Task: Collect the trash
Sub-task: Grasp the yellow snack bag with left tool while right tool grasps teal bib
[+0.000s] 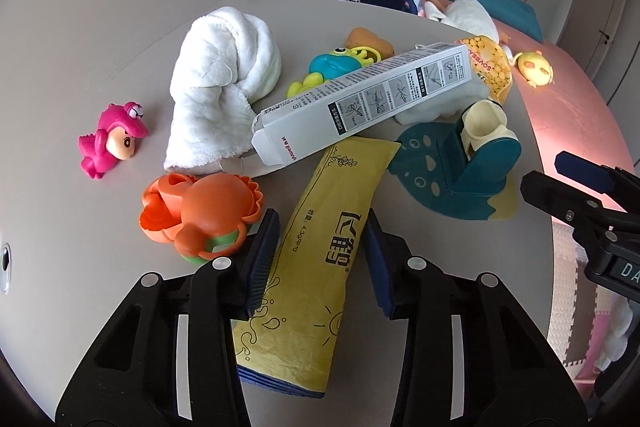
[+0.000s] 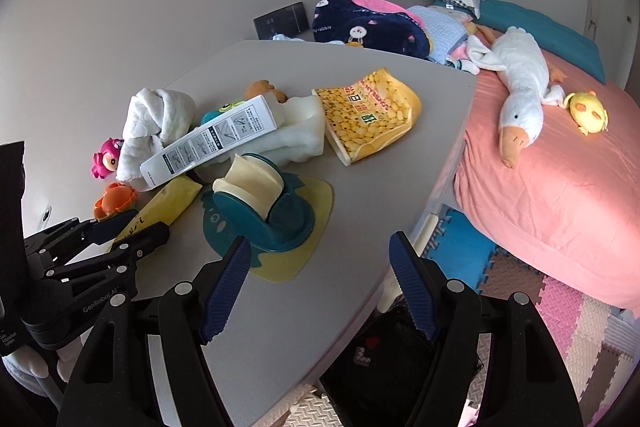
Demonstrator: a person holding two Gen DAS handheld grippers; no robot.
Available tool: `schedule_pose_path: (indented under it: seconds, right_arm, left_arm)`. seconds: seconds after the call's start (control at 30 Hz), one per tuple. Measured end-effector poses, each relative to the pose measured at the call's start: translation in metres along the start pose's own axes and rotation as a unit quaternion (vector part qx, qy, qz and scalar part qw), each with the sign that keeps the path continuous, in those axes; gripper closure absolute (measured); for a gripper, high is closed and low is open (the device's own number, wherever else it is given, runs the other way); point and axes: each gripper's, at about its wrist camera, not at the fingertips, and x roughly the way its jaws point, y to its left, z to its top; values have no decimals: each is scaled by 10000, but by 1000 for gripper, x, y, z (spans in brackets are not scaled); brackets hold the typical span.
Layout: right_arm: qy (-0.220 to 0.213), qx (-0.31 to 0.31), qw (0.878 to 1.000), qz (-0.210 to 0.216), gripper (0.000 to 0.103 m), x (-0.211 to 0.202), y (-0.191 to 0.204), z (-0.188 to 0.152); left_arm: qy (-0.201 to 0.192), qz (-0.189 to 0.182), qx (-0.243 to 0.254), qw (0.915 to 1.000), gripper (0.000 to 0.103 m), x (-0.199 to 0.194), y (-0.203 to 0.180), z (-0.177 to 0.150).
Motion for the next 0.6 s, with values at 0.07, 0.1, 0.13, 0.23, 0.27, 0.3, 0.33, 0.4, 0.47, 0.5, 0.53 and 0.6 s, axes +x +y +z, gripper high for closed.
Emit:
schedule_pose_path:
  seconds: [0.07,0.1,0.13,0.23,0.27,0.3,0.33,0.4,0.47,0.5,0.53,0.6]
  right_arm:
    - [15,-99,9999,41,31,5,5,4]
    - [16,-159,9999,56,31,8,7,6]
    - [11,-231,9997,61,31,11,10,8]
    - [2,-416,9990,137,31,19,13,15]
    - [-1,-478,9987,165,31,22,14,16]
    - [-12,-552,9983,199,31,24,15,18]
    - [-22,-629,9977,239,31,27,16,20]
    - [-46,-775,9964,341,31,30,19,22]
    - [-67,-937,9945,459,31,35,22,26]
    - [-63,-995,9936,525,33,36,23,27]
    - [-58,-1027,9928,610,36,38,24,29]
    - [-40,-1061,9912,795,40,42,27,33]
  left_arm:
    - [1,-45,27,10000,63,-1,1,-1]
    - [1,-66,34,10000,63,-1,1,-1]
    - [2,-86,32,10000,63,-1,2,-1]
    - [4,-161,-37,9999,63,-1,4,0]
    - [6,-179,-52,9998,63,-1,5,0]
    - [8,-191,-59,9998,63,-1,6,-1]
    - [9,-197,-59,9998,63,-1,6,-1]
    - [6,-199,-45,9998,63,-1,6,0]
    - [5,-201,-37,9998,63,-1,6,-1]
    - [5,-206,-38,9998,63,-2,6,-1]
    - [4,-212,-43,9998,63,-2,6,-1]
    - [4,-225,-40,9997,63,-2,6,-2]
